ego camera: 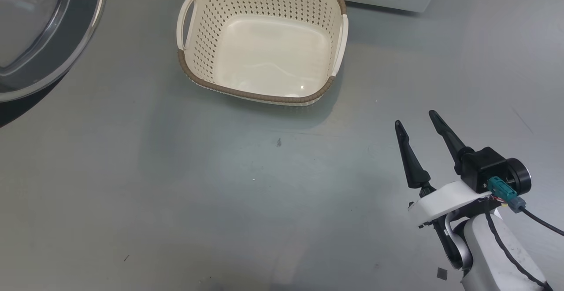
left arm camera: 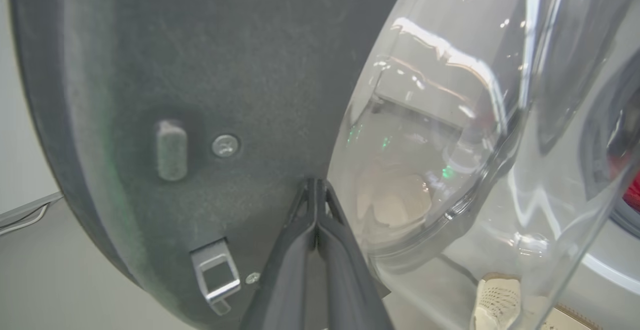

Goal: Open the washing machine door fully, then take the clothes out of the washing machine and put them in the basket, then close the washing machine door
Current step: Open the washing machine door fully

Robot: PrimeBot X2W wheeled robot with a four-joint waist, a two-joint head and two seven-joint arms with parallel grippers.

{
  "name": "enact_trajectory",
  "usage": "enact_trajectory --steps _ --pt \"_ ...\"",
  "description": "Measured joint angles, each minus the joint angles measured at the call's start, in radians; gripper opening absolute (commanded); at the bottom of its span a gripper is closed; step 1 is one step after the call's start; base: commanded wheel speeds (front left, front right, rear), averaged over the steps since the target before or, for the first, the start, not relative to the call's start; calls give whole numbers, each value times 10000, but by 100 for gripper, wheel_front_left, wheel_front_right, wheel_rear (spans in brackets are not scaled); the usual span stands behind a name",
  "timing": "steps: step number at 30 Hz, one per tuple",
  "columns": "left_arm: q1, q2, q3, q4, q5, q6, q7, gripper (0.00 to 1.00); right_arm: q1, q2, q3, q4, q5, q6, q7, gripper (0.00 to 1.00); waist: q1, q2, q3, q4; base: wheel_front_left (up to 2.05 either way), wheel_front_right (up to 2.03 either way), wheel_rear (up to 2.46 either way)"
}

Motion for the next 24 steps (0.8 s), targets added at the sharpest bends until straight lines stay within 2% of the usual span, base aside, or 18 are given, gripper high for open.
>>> enact_trajectory --steps 7,11,24 --pt "-268 4 -140 529 12 -104 -144 0 -64 -17 -52 127 -2 -12 -10 100 0 0 27 -24 0 0 0" --pt "-283 8 -399 744 228 -332 -194 0 -138 17 -67 253 4 -12 -36 100 0 0 -135 -32 0 0 0" --pt "-243 -198 -1267 746 907 -711 -407 0 -190 320 -56 819 215 2 -364 100 -1 0 -1160 -192 0 0 0"
